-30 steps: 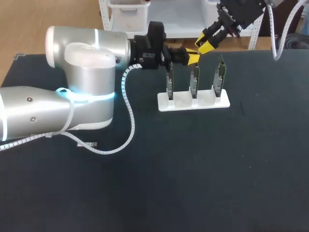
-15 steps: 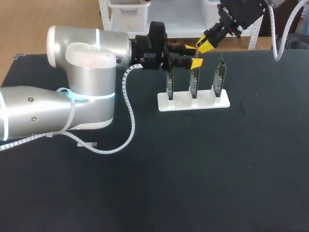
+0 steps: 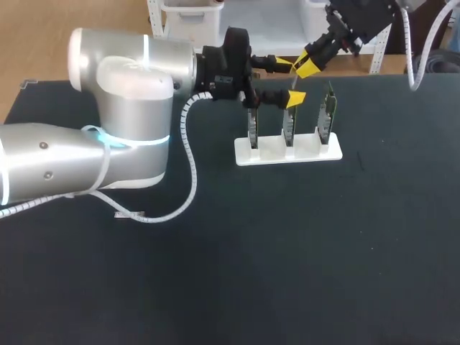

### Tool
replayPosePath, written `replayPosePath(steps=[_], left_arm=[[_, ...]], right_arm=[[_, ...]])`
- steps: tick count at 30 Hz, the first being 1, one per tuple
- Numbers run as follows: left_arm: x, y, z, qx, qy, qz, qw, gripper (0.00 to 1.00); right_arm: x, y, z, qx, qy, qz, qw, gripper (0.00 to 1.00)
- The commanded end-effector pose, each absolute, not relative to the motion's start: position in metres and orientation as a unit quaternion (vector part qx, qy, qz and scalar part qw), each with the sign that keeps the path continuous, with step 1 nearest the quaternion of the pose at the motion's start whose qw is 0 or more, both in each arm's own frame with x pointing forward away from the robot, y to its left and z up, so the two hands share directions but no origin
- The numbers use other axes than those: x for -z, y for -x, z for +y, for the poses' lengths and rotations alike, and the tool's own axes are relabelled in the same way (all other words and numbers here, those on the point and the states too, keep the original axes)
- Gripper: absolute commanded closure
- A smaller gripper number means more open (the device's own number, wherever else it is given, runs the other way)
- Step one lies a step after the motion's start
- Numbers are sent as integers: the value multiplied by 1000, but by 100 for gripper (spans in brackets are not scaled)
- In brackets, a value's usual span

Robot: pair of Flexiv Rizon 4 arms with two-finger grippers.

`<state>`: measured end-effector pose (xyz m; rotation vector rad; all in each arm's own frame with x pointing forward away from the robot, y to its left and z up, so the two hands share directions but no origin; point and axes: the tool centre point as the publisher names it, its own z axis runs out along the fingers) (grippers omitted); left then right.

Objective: Pick up the optical module with the left hand, and insert it into the network port with the right hand.

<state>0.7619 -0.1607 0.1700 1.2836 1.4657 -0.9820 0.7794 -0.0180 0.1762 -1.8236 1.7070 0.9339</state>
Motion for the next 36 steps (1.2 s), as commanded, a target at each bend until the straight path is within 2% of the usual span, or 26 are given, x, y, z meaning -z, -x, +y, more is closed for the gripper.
replayPosePath(steps=[1,10,21,36], left_arm=[[-180,-762,-150,393,-537,602,441,0],[-181,-758,-129,357,-572,617,405,0],[-174,-751,-130,355,-591,630,358,0],[-167,-749,-126,332,-595,653,330,0]], right_arm=[[-176,-778,-19,-340,664,622,239,100],[-175,-779,-20,-340,664,621,240,100],[-175,-779,-20,-340,664,621,240,100],[-175,-778,-21,-339,665,621,240,100]])
